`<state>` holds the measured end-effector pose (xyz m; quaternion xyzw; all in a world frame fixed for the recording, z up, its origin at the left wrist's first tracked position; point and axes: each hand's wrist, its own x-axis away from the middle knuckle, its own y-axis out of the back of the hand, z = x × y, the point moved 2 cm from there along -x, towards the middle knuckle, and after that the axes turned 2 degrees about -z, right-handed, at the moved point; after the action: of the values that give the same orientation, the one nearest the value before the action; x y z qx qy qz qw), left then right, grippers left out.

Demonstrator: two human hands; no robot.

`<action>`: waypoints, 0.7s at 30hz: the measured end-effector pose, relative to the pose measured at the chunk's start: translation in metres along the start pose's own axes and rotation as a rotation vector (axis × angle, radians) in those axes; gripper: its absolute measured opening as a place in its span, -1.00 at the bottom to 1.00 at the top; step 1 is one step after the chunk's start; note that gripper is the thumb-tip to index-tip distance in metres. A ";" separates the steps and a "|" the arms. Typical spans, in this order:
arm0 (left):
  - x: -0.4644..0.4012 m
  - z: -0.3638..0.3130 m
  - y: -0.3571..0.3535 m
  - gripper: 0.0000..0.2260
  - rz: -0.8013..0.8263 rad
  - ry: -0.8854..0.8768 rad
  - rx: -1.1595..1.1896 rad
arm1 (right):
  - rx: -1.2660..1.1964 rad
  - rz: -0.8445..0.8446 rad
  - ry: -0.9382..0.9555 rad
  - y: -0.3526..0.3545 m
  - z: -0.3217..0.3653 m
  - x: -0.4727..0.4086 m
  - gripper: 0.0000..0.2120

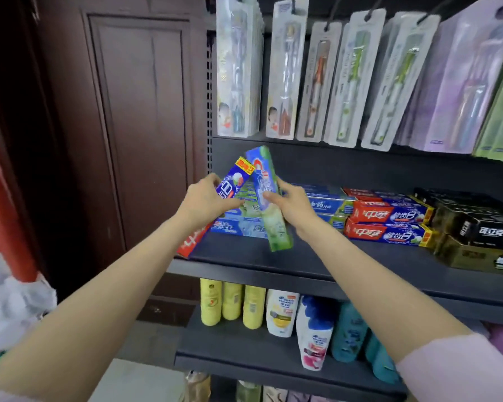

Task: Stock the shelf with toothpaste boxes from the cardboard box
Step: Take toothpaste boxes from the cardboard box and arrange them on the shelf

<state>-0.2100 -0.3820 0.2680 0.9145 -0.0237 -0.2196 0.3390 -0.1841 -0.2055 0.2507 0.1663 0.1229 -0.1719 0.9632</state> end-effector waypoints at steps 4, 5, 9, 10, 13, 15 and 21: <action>-0.006 0.017 0.025 -0.71 -0.111 -0.064 -0.094 | 0.566 0.104 0.110 -0.016 0.016 -0.029 -0.44; -0.007 0.018 0.028 -0.73 -0.101 -0.085 -0.112 | 0.676 0.131 0.147 -0.023 0.017 -0.038 -0.48; -0.015 0.025 0.028 -0.70 -0.067 -0.152 -0.198 | 0.962 0.109 0.323 -0.057 0.016 -0.055 -0.63; -0.017 0.029 0.027 -0.67 -0.077 -0.148 -0.193 | 0.983 0.072 0.374 -0.064 0.009 -0.057 -0.64; -0.024 0.040 0.025 -0.59 -0.088 -0.148 -0.191 | 1.113 0.049 0.479 -0.076 -0.023 -0.056 -0.60; -0.027 0.043 0.023 -0.55 -0.064 -0.156 -0.197 | 1.137 0.091 0.458 -0.080 -0.040 -0.058 -0.57; -0.029 0.041 0.013 -0.57 -0.001 -0.190 -0.137 | 0.589 0.201 0.304 -0.058 -0.022 -0.053 -0.57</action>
<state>-0.2519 -0.4115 0.2594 0.8643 -0.0402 -0.3064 0.3968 -0.2581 -0.2332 0.2300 0.4723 0.1929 -0.0776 0.8566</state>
